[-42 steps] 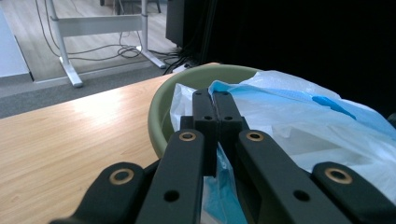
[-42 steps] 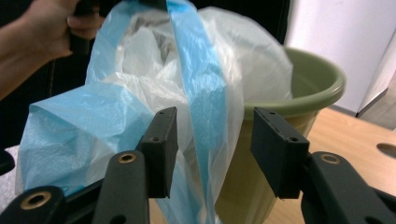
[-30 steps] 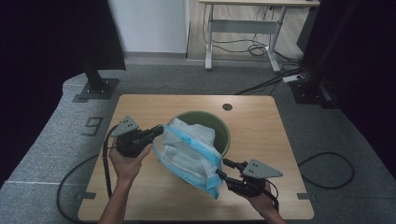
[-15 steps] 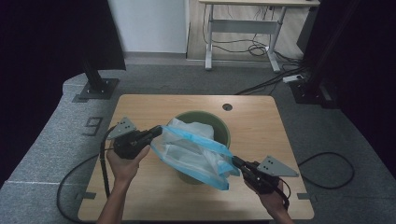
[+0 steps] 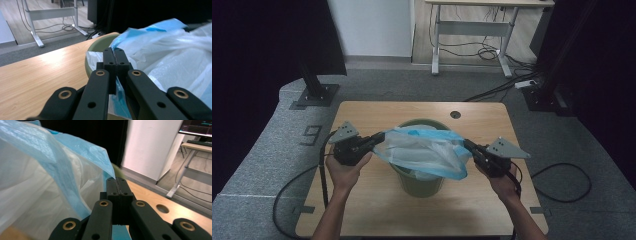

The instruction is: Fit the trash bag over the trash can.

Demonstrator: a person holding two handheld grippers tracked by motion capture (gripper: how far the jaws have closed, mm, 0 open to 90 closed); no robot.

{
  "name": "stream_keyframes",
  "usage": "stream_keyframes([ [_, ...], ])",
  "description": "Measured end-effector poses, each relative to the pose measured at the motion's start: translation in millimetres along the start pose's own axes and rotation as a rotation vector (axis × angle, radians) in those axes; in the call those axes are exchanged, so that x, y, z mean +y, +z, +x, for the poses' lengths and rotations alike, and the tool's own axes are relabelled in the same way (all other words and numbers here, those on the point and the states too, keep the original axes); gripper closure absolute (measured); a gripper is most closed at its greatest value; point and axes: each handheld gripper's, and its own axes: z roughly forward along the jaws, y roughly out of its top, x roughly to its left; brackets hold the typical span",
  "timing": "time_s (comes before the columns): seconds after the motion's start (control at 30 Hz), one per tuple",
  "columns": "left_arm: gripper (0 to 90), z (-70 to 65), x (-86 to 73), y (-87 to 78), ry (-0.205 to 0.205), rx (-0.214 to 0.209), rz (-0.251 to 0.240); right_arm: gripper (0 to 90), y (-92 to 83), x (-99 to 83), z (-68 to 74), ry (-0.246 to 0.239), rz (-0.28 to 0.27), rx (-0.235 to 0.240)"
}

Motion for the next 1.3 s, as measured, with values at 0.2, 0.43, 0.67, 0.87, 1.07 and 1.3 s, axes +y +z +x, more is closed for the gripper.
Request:
stream_keyframes([
  [0.2, 90.0, 12.6, 4.2, 9.8, -0.012, 0.002, 0.03, 89.0, 33.3, 4.7, -21.9, -0.028, 0.04, -0.042],
  [0.43, 90.0, 33.7, 3.7, 24.1, -0.051, 0.014, 0.062, 89.0, 69.0, 0.9, -39.7, -0.022, 0.074, -0.045],
  [0.67, 90.0, 49.5, 4.0, 33.8, -0.074, 0.033, 0.062, 89.0, 99.2, -2.3, -50.5, -0.021, 0.092, -0.051],
  [0.87, 90.0, 65.1, -3.3, 40.0, -0.114, 0.048, 0.08, 89.0, 119.0, -1.7, -53.6, -0.014, 0.105, -0.05],
  [1.07, 90.0, 69.6, -7.3, 45.8, -0.125, 0.058, 0.099, 89.0, 135.1, -9.0, -57.3, 0.016, 0.137, -0.045],
  [1.3, 90.0, 74.9, -15.7, 55.4, -0.154, 0.071, 0.133, 89.0, 147.1, -18.4, -63.0, 0.07, 0.169, -0.021],
])
